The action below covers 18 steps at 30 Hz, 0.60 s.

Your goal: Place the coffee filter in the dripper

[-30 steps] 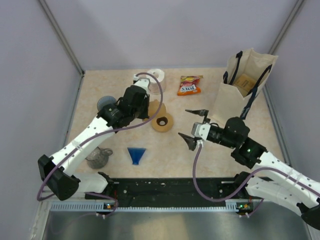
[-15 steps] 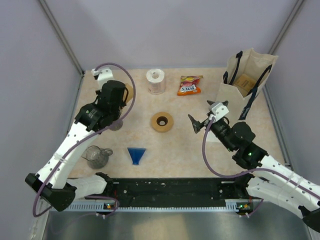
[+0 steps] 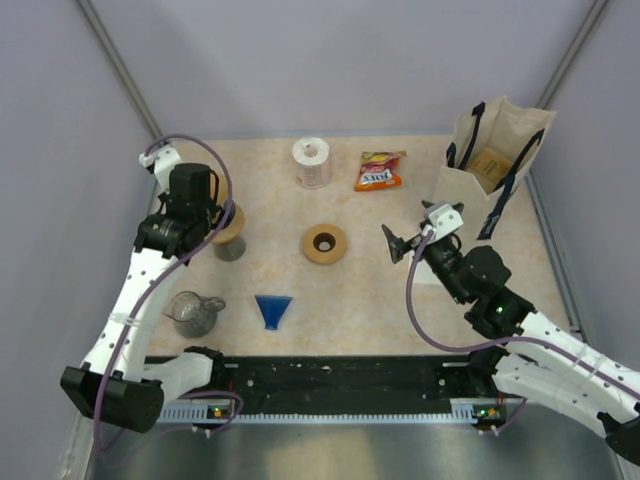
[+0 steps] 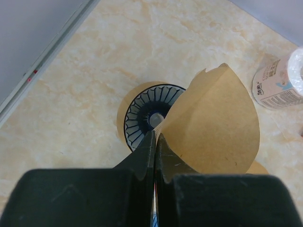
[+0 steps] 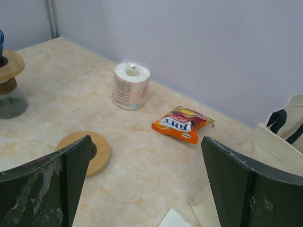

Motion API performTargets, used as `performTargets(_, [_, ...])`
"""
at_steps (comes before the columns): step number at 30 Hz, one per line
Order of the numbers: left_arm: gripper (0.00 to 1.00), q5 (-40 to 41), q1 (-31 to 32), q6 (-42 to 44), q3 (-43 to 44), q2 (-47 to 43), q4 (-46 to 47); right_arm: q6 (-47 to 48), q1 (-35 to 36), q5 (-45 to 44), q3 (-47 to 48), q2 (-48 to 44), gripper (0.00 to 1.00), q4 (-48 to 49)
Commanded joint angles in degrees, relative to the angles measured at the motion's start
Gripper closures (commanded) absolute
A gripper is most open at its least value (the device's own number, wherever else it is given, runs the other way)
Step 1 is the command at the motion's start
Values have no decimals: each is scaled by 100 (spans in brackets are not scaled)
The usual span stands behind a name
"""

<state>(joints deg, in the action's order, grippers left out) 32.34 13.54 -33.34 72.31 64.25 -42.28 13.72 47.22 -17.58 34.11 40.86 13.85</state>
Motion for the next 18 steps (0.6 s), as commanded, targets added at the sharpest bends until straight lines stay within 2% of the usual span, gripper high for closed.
performTargets(1, [100, -315, -202, -102, -252, -185, 650, -62, 68, -44, -53, -157, 1, 285])
performTargets(8, [100, -833, -659, -243, -744, -176, 1142, -36, 68, 18, -71, -166, 1, 276])
performTargets(18, [100, -1045, -809, -269, -824, 79, 1170, 26, 68, 71, -71, -149, 1, 241])
